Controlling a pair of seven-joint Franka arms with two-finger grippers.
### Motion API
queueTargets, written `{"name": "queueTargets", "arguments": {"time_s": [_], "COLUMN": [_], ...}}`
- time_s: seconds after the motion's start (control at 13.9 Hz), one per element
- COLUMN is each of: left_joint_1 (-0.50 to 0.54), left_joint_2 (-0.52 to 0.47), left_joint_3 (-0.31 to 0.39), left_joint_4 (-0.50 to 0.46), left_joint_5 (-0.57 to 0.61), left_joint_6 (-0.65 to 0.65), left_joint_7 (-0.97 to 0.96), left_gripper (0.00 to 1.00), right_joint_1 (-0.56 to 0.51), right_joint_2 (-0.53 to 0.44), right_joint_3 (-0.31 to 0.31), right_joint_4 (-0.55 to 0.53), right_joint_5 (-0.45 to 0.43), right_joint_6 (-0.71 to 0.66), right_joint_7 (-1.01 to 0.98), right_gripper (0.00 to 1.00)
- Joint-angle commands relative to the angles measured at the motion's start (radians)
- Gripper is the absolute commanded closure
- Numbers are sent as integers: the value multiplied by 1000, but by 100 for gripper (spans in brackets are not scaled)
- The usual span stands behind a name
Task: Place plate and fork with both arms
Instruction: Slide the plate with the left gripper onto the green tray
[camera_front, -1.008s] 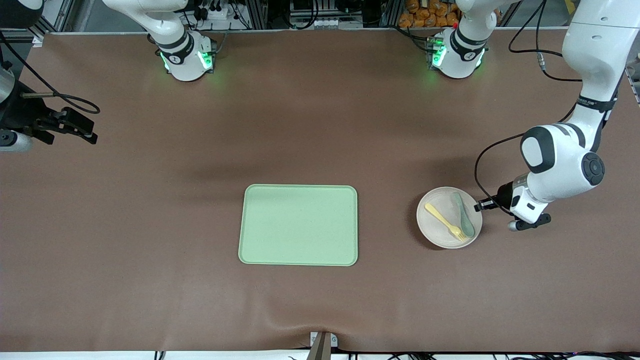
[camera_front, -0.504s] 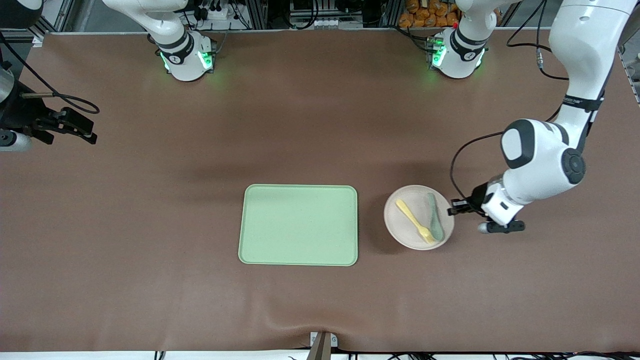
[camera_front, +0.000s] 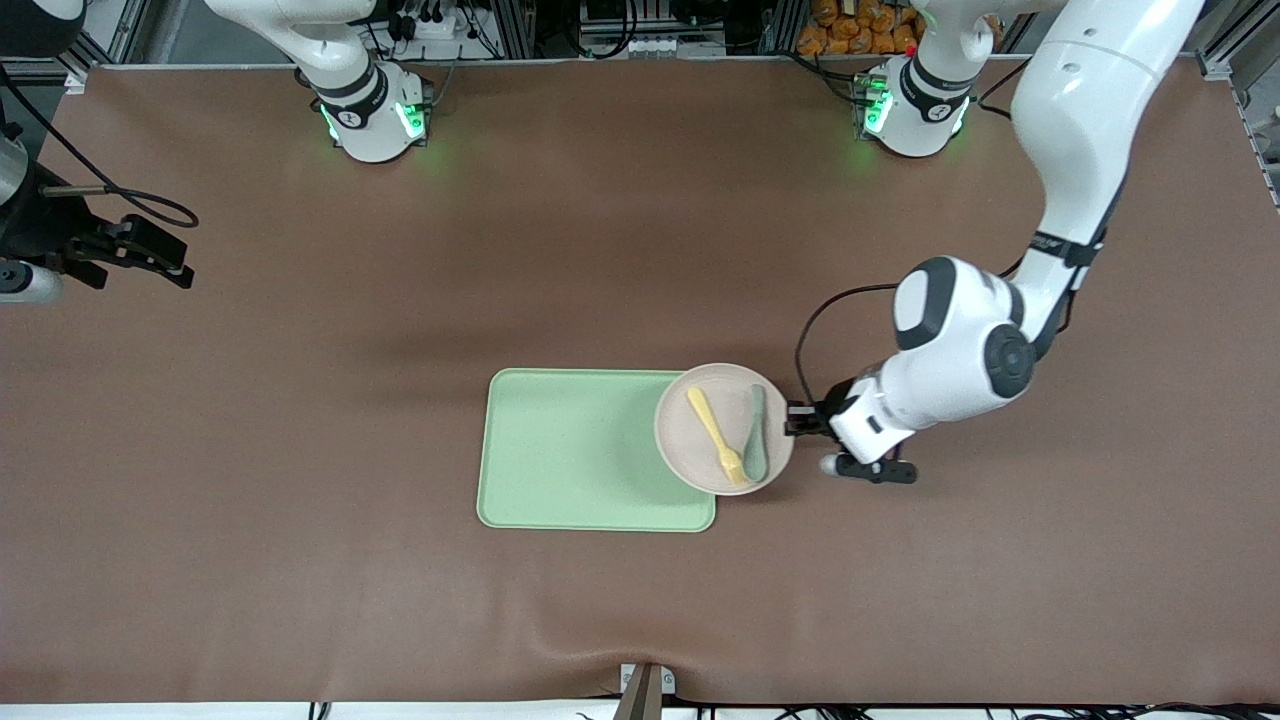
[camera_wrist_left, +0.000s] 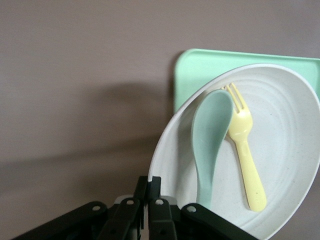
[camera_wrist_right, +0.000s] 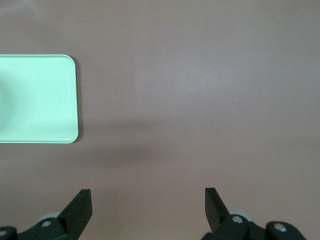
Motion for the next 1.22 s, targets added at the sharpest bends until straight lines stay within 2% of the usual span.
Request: {"name": "queueTargets", "arguments": {"time_s": [0.0,0.14,0.29,0.5,1.15], "left_joint_1": [-125,-243,-318,-343,-366], "left_joint_2": [88,106,135,185,248], "left_joint_3": [84,192,256,263,263], "left_joint_4": [179,209,244,293,330], "left_joint_5": [34,30,28,28,30], "left_joint_6": [-99,-109,-109,-109,-75], "left_joint_7": [-60,-77,-77,-77,-65], "left_gripper": [100,100,100,100,100], "right_joint_1": [-6,-6,-6,-7,-7], "right_joint_2": [-17,-17,-17,-17,-17], "right_joint_3": [-1,-1,-1,-2,-2], "right_joint_4": [-15,-15,-15,-15,-15], "right_joint_5": [13,14,16,16,16], "right_joint_6": [1,1,2,2,2], "right_joint_7": [-12,-10,-10,-10,-10], "right_gripper": [0,0,0,0,0]}}
